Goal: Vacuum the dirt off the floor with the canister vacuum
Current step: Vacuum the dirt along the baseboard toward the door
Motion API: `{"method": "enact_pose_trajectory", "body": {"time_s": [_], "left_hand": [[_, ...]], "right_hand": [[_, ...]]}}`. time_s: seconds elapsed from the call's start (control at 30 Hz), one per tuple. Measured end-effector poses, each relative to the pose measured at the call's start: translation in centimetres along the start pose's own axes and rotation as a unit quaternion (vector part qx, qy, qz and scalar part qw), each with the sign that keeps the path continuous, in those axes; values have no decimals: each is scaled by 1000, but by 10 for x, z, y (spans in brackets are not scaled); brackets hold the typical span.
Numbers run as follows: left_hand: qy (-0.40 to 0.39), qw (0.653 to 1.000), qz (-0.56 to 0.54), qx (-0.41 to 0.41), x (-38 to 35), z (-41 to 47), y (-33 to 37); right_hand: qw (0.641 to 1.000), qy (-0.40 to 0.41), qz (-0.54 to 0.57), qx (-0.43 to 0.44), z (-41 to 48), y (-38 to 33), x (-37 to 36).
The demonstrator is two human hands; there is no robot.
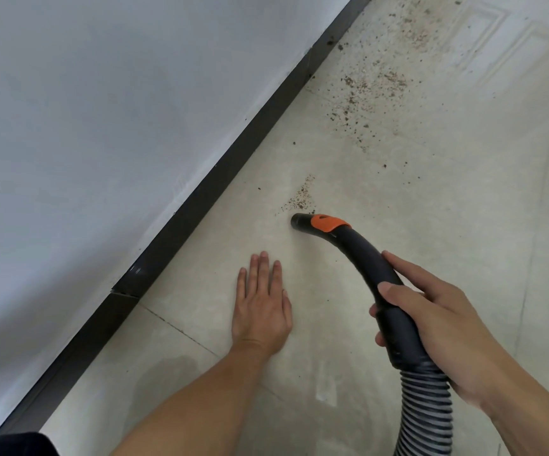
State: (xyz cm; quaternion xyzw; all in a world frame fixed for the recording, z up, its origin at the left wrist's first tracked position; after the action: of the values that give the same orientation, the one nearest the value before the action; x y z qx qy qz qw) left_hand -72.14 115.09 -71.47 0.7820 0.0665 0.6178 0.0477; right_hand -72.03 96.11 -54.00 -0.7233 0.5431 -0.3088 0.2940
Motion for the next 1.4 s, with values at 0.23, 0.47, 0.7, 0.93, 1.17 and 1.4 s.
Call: {"method": "enact_pose_trajectory", "body": {"time_s": [0.23,0.47,0.7,0.93,1.17,1.4], "left_hand": [[-2,1000,-10,1,0,-1,0],[-10,1000,-8,5,-1,0,0],[-16,1000,-15,5,-2,-2,-1],[-11,1000,5,-2,1,-1,1],[-2,1000,6,5,0,-2,0],[-10,1000,-1,12,-3,-1,-2]], "right_hand": [[998,50,31,11,1,0,18],[998,38,47,32,34,-14,-3],[998,39,40,30,56,-33,5],[1000,3,-24,4,30,-24,10],[1000,-24,-13,6,25,-16,-5],[997,-59,-24,31,48,-36,-33]]}}
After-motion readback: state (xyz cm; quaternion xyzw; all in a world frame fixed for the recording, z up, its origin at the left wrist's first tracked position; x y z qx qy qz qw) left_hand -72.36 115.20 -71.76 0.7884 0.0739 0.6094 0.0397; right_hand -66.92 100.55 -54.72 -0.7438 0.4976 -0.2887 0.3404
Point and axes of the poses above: each hand's wrist, its own z-axis towards the middle knuckle, its own x-axis out of the back of the hand, y = z × x, the point moved 7 cm from there along z, towards the middle knuckle, and after that the axes turned 9 degrees about -y, right-handed, at the moved point
